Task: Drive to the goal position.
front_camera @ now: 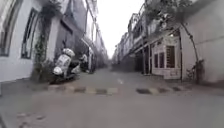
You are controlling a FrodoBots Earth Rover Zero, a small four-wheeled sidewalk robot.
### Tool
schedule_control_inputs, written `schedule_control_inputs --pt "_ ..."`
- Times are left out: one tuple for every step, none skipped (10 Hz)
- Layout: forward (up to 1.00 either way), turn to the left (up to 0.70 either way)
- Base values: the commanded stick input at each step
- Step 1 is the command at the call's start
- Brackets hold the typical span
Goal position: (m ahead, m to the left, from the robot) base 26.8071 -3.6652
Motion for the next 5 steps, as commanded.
schedule_control_inputs --pt "1.0 -0.31" --pt "1.0 -0.34" --pt "1.0 -0.34" --pt "1.0 -0.34" --pt "1.0 -0.34"
